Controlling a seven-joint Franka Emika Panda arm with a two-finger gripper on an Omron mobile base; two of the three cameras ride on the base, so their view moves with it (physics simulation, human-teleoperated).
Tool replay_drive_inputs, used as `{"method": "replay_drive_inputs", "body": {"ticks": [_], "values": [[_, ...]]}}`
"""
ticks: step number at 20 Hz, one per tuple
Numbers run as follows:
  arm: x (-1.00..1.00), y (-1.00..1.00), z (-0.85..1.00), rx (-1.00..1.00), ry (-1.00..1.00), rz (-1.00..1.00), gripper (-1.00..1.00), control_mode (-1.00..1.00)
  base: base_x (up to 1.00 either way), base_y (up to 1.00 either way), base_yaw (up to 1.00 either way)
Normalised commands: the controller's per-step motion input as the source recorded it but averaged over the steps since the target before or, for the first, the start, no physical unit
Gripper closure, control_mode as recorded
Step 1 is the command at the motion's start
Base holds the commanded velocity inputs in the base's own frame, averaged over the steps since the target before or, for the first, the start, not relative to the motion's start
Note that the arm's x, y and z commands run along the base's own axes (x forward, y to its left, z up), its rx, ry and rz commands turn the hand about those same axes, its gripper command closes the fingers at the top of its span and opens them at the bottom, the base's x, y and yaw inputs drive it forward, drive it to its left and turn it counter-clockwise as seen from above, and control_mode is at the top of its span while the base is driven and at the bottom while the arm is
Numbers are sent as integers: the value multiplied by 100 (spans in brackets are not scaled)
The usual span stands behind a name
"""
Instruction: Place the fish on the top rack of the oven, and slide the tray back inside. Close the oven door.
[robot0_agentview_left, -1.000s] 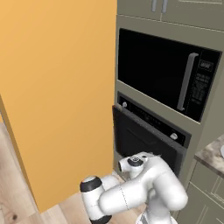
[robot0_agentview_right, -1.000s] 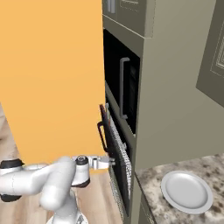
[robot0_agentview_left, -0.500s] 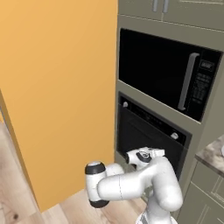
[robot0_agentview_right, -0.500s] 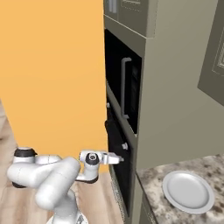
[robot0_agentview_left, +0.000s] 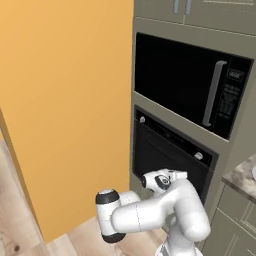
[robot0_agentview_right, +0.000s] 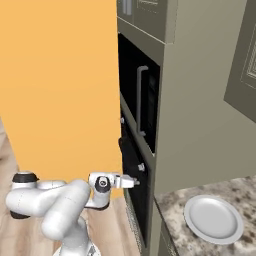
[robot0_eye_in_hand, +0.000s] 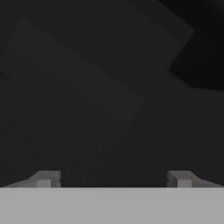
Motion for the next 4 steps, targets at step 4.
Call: {"method": "replay_drive_inputs", "body": {"ticks": [4], "values": [[0, 0, 0, 0, 0, 0, -100, -100, 0, 0, 0]]}}
